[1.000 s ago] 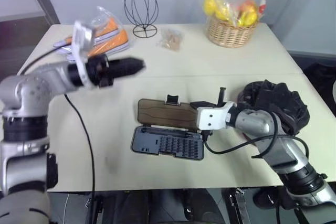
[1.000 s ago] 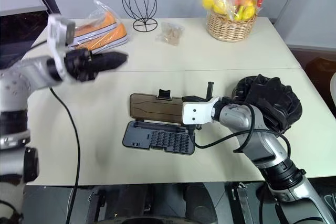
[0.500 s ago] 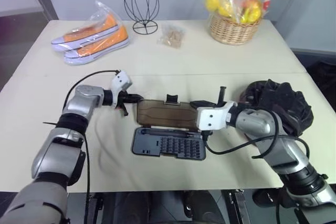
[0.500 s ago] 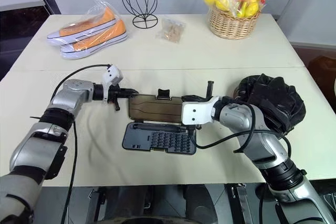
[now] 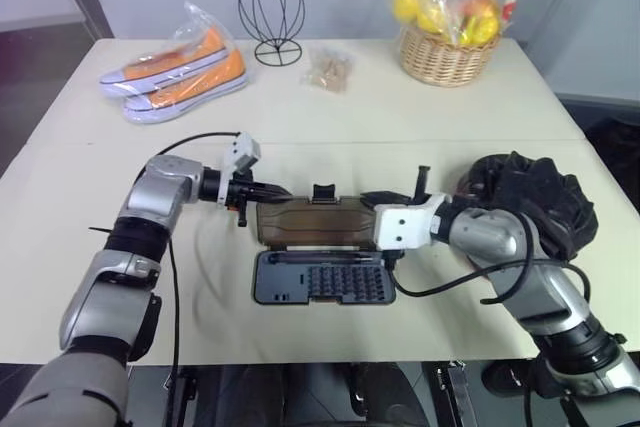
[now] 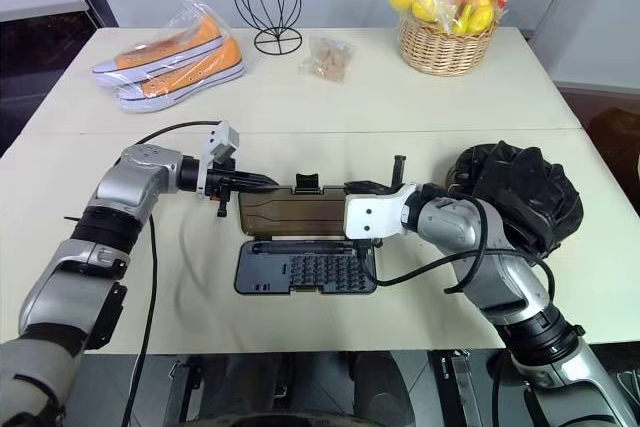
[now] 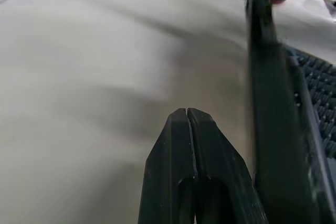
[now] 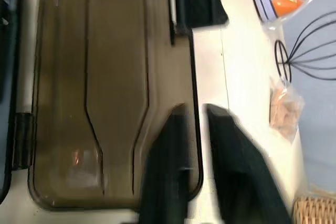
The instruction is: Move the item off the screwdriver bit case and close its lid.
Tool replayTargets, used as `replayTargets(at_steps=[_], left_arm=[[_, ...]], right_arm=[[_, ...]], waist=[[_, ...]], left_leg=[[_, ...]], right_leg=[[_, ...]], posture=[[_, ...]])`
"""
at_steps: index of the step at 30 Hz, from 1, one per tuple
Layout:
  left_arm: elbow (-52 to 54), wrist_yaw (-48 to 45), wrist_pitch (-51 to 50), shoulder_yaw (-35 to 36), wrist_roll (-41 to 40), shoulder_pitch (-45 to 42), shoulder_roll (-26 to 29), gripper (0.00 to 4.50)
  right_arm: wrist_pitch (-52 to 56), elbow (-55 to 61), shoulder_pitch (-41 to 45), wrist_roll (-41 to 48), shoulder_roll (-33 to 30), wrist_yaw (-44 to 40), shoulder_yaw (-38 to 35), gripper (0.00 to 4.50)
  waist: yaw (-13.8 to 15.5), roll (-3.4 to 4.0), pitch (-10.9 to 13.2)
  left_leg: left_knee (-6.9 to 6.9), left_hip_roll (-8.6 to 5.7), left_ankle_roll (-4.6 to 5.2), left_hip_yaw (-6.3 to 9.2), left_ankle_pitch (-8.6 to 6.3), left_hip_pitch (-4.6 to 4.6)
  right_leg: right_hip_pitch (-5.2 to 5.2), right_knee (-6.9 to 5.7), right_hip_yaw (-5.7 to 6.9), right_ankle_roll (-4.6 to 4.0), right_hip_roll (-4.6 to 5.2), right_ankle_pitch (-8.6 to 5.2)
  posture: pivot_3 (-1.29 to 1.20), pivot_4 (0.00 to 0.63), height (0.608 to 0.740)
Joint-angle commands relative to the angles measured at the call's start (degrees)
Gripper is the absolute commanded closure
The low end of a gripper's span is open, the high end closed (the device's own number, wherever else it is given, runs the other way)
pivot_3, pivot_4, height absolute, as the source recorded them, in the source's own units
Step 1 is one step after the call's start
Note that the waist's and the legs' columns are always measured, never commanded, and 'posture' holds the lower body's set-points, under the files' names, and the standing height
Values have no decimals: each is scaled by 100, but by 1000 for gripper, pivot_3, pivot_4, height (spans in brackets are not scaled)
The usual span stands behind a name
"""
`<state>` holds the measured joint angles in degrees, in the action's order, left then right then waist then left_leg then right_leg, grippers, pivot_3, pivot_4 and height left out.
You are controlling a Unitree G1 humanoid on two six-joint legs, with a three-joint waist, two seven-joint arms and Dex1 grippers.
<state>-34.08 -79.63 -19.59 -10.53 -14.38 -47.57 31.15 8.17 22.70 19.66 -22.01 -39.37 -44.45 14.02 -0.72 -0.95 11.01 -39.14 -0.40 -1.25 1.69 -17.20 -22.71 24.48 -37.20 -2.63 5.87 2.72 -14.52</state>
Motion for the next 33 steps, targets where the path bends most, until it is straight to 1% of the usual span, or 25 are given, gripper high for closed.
replayTargets(at_steps=[1,3,5,8,9,10,12,14,15,17,19,22,25,27,30,31,33], left_arm=[[151,-66,-23,134,-69,-29,-18,4500],[193,-104,-51,125,-72,-21,-36,4500],[258,-153,-58,94,-80,19,-73,4500],[320,-161,-93,97,-92,51,-129,4500],[472,-183,-188,98,-145,70,-153,4500],[693,-249,-305,89,-219,102,-158,4500],[1032,-366,-475,75,-312,164,-131,4500],[1359,-476,-663,74,-408,227,-48,4500],[1533,-527,-767,76,-467,260,-2,4500],[2029,-696,-1101,71,-672,349,145,4500],[2608,-837,-1520,67,-950,464,322,4500],[3474,-963,-1852,-1,-1247,759,596,4500],[4025,-974,-1972,-116,-1346,1030,792,4500],[4175,-902,-1728,-305,-1140,1263,869,4500],[4185,-762,-1281,-588,-774,1568,930,4500],[4180,-772,-1175,-622,-746,1638,938,4500],[4075,-643,-1562,-405,-1083,1472,786,4500]], right_arm=[[199,481,5,268,-46,-110,-356,2095],[481,755,-54,575,-33,-278,-537,1147],[1033,1174,-72,1059,-1,-489,-860,1147],[1605,1533,-14,1528,9,-596,-1190,1147],[2143,1819,-74,2196,-20,-845,-1691,1147],[2871,2113,-189,3160,-89,-1211,-2444,1147],[3876,2462,-461,4500,-307,-1761,-3512,1147],[4297,2658,-1081,5327,-670,-2343,-4271,1147],[4491,2736,-1346,5725,-803,-2504,-4586,1147],[4950,2848,-1867,6515,-964,-2620,-5156,1147],[5298,2950,-2438,7090,-1086,-2670,-5536,1147],[5179,3236,-3275,7347,-1193,-2762,-5692,1147],[4922,3401,-3658,7373,-1166,-2491,-5546,1147],[4763,3488,-3739,7286,-1103,-2174,-5314,1147],[4508,3581,-3900,7132,-1093,-1870,-5031,1147],[4417,3602,-3958,7090,-1096,-1805,-4963,1147],[4306,3597,-4040,7107,-1128,-1681,-4889,1147]], waist=[[-2,0,0],[-3,0,0],[-3,0,0],[-1,0,0],[-1,0,0],[11,1,0],[23,0,0],[59,-2,-1],[70,-3,-1],[70,-1,-1],[47,-1,-1],[1,1,-2],[-20,2,-2],[-5,2,-2],[13,4,-4],[21,4,-5],[41,-1,-2]], left_leg=[[0,0,0,0,0,0],[0,0,0,1,0,0],[0,2,0,2,0,0],[0,3,0,2,0,1],[0,3,0,3,0,2],[0,3,0,3,0,1],[0,15,1,11,-1,-2],[0,14,5,15,-3,-7],[0,15,11,14,-6,-4],[0,16,14,12,-8,-2],[1,18,14,4,-8,15],[1,24,15,6,-9,39],[1,27,15,2,-9,52],[0,27,15,3,-8,55],[0,26,14,2,-9,93],[3,26,14,2,-9,110],[4,25,14,2,-9,116]], right_leg=[[0,0,0,0,0,0],[0,0,0,0,0,0],[0,0,0,0,-1,0],[-2,-1,0,0,0,0],[-3,-1,0,0,0,0],[-3,-2,0,0,0,0],[-5,0,4,0,3,0],[-7,6,8,0,9,0],[-11,8,9,0,8,0],[-14,10,8,0,7,0],[-24,6,2,0,6,0],[-53,7,3,1,1,-2],[-62,7,1,1,-4,-2],[-66,7,1,2,-6,-3],[-105,16,0,0,-4,-7],[-125,23,-1,-10,-3,-18],[-133,25,-2,-11,0,-21]], posture=[[0,150,740],[0,150,740],[0,150,740],[0,150,740],[0,150,740],[0,150,740],[0,150,740],[0,150,740],[0,150,740],[0,150,740],[0,150,740],[0,150,740],[0,150,740],[0,150,740],[0,150,740],[0,150,740],[0,150,740]])
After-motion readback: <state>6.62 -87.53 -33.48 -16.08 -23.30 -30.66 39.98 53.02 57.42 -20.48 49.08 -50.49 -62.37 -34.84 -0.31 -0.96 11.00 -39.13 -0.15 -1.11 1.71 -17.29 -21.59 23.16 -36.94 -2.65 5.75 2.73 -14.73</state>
